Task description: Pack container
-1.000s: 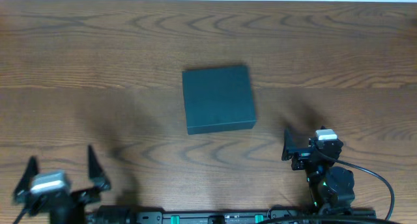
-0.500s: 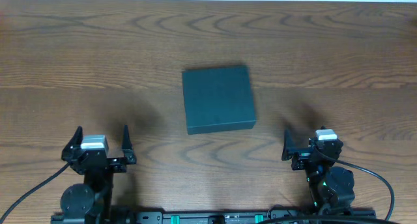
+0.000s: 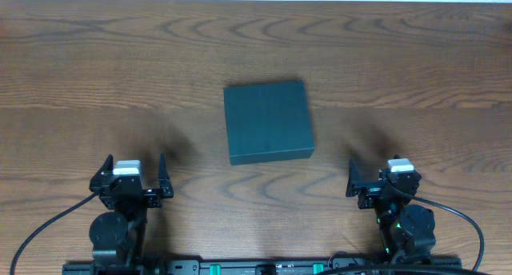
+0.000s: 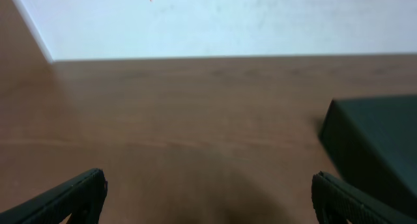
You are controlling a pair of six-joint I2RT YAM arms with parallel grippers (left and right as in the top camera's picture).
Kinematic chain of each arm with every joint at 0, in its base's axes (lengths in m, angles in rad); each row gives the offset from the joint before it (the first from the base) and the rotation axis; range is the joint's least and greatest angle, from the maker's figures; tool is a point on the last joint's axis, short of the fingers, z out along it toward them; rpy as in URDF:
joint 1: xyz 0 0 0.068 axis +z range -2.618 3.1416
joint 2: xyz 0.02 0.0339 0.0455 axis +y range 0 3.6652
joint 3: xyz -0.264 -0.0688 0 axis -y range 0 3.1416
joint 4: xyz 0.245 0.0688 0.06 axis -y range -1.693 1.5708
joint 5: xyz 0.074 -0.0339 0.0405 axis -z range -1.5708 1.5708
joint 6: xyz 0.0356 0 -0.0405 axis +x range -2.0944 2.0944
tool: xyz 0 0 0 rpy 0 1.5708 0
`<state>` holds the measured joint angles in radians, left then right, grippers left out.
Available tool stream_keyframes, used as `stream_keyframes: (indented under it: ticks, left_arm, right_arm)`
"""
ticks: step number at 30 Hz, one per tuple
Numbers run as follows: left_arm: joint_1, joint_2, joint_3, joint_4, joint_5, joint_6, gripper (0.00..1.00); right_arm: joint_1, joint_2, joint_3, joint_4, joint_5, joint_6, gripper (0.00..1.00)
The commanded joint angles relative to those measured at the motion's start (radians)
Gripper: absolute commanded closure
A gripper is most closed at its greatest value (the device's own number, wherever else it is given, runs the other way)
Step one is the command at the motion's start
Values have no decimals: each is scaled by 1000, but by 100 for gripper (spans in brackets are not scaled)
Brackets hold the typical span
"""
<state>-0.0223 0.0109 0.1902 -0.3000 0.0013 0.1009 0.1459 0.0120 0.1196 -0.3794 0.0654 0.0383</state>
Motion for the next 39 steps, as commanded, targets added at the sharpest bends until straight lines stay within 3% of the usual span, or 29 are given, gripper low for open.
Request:
stream_keyframes:
  ticks: [1,39]
  left_arm:
    - [4,-9,-52,20,14,-12,2]
    - [4,-8,-109,37,14,-12,2]
  right_arm:
    - [-8,-7,-6,1,-3,10,1]
    - [-8,-7,-6,1,-3,10,1]
